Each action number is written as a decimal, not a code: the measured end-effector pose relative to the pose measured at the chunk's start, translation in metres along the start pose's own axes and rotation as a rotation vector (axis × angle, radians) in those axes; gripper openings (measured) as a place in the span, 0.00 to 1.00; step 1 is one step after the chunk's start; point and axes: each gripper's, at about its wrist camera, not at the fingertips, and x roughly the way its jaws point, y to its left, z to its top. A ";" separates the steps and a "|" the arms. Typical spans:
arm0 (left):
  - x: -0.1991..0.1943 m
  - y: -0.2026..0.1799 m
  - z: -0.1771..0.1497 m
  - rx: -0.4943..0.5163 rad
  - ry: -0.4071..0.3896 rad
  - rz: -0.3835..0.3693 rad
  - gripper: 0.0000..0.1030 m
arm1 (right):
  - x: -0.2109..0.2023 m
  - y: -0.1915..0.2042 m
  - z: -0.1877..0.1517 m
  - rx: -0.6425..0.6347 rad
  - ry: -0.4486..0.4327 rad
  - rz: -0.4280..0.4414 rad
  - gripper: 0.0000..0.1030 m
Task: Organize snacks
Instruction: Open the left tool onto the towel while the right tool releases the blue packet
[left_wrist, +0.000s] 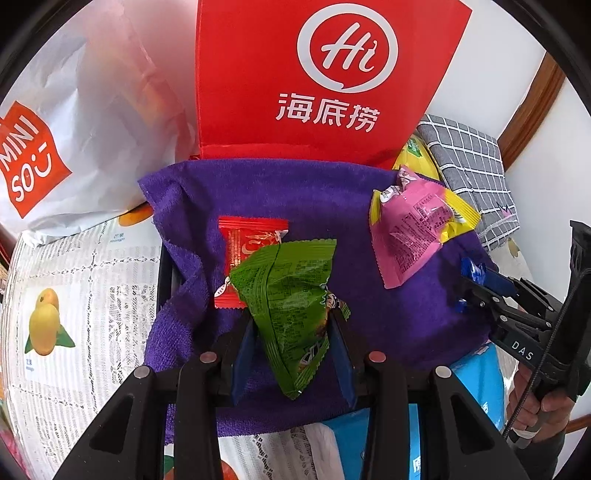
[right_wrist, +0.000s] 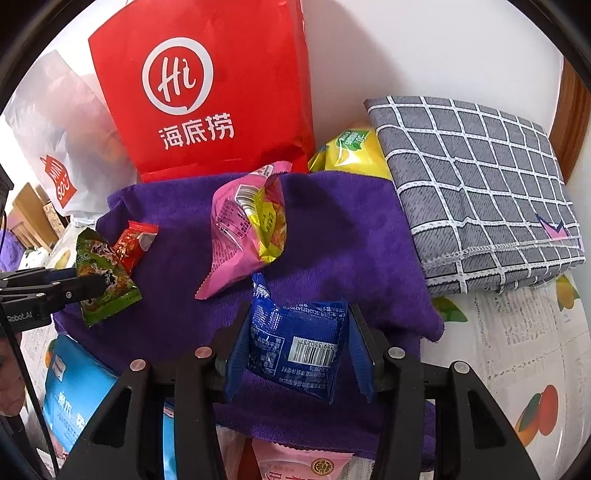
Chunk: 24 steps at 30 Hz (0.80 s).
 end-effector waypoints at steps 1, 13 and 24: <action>0.000 -0.001 0.000 0.001 0.001 0.002 0.36 | 0.001 0.000 0.000 -0.001 0.002 -0.001 0.49; -0.021 0.001 -0.001 -0.033 -0.044 -0.021 0.66 | -0.013 0.004 0.001 -0.002 -0.005 -0.013 0.68; -0.065 0.002 -0.021 -0.037 -0.080 -0.019 0.67 | -0.073 0.014 0.000 0.019 -0.075 -0.004 0.79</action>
